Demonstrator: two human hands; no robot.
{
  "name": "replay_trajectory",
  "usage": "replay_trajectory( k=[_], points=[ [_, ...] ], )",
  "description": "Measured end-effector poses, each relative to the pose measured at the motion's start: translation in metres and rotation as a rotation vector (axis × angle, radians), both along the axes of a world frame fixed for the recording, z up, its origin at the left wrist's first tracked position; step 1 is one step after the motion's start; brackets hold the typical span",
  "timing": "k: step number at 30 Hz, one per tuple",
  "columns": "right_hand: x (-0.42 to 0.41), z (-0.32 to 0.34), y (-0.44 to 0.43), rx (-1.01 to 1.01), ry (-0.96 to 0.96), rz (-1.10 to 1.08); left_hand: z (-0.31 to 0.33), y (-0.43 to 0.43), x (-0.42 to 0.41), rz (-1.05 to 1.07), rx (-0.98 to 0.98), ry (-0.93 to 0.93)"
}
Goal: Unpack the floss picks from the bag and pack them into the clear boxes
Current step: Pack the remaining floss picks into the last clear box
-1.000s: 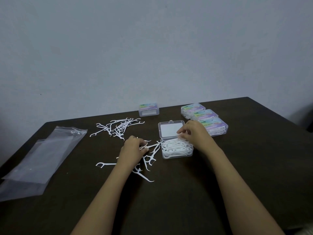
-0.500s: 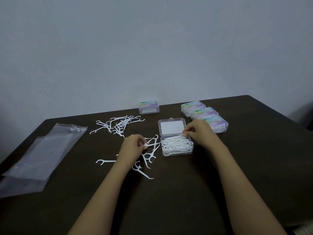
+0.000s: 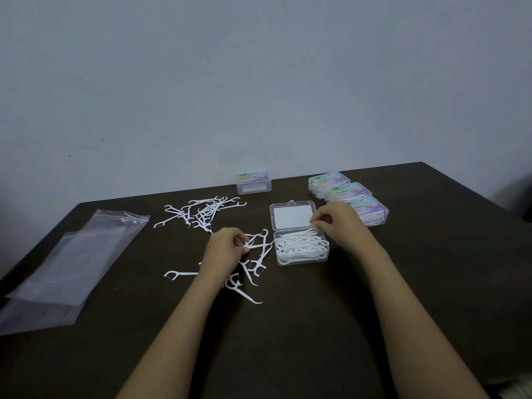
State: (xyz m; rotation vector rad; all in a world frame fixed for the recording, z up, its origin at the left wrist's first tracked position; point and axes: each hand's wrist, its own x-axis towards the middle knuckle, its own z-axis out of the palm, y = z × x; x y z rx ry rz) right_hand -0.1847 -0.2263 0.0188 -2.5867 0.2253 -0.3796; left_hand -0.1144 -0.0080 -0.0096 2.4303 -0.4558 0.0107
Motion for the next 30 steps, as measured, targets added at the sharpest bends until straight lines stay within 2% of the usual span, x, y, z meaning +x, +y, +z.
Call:
replay_trajectory(
  k=[5, 10, 15, 21, 27, 30],
  points=[
    [-0.001, 0.001, 0.031, -0.121, -0.093, 0.149, 0.000, 0.000, -0.001, 0.004, 0.011, 0.003],
    [0.001, -0.006, 0.070, -0.398, 0.013, 0.360, 0.001, 0.000, -0.001, 0.012, 0.046, 0.033],
    [0.003, -0.015, 0.083, -0.609, 0.060, 0.367, 0.001, -0.001, 0.001, 0.008, 0.116, 0.076],
    [0.005, -0.014, 0.088, -0.679, 0.076, 0.354, 0.001, -0.002, 0.004, 0.038, 0.266, 0.134],
    [0.010, -0.007, 0.094, -0.792, 0.088, 0.411, 0.002, 0.003, 0.000, 0.028, 0.345, -0.011],
    [0.015, -0.001, 0.099, -0.839, 0.135, 0.454, 0.003, 0.006, 0.001, 0.033, 0.340, -0.017]
  ],
)
